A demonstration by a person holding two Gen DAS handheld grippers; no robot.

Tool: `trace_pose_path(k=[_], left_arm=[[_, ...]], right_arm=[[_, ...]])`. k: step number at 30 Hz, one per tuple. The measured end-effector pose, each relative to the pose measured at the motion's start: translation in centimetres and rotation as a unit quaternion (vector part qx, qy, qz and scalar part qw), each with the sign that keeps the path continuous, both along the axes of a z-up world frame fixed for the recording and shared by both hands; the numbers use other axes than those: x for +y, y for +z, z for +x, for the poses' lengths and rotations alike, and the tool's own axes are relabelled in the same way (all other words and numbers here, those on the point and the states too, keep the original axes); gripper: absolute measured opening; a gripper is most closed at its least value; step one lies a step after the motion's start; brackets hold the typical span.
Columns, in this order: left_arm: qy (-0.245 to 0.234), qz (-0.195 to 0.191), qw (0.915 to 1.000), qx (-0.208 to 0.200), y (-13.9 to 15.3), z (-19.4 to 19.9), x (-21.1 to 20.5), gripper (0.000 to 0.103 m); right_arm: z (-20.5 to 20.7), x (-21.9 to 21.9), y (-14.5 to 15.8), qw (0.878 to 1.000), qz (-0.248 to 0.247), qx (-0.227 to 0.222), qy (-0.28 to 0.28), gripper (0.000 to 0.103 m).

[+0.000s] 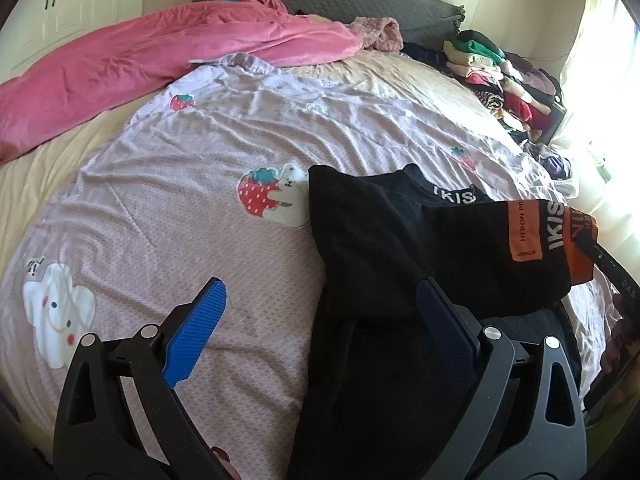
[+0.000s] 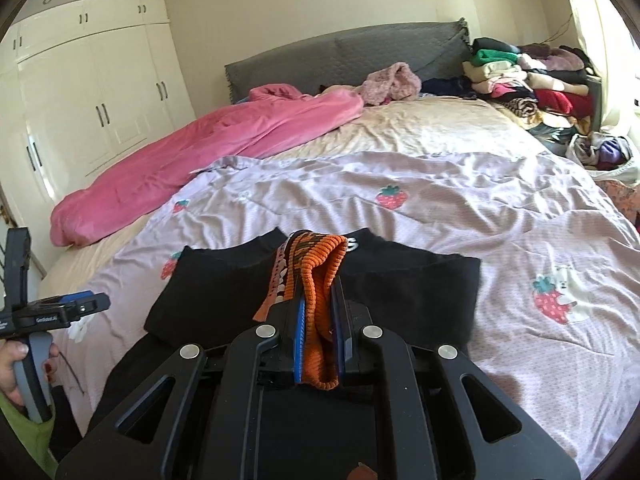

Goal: Fold small clothes

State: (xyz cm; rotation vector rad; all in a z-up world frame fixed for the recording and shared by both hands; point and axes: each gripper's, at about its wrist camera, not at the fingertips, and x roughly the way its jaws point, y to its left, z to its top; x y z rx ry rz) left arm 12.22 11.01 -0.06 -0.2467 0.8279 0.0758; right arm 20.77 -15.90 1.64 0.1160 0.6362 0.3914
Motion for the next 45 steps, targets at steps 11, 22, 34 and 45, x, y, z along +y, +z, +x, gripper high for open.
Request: trace_pose_path(k=[11, 22, 34, 45], left_arm=[[-0.014, -0.001, 0.9999, 0.003, -0.4, 0.5, -1.0, 0.089], [-0.014, -0.002, 0.9999, 0.007, -0.7, 0.7, -1.2, 0.089], [-0.025, -0.004, 0.9997, 0.001, -0.5, 2.3, -2.1, 0.073], [-0.084, 0.017, 0.9959, 0.027, -2.5, 7.4, -7.0, 0.073]], right_arm=[[0.3, -2.5, -1.2, 0.999, 0.002, 0.015, -0.04, 0.01], [0.8, -2.9, -2.9, 0.995, -0.026, 0.041, -0.083, 0.017], [-0.3, -3.5, -3.3, 0.995, -0.028, 0.053, -0.085, 0.028], [-0.7, -1.6, -3.6, 0.995, -0.053, 0.056, -0.062, 0.028]])
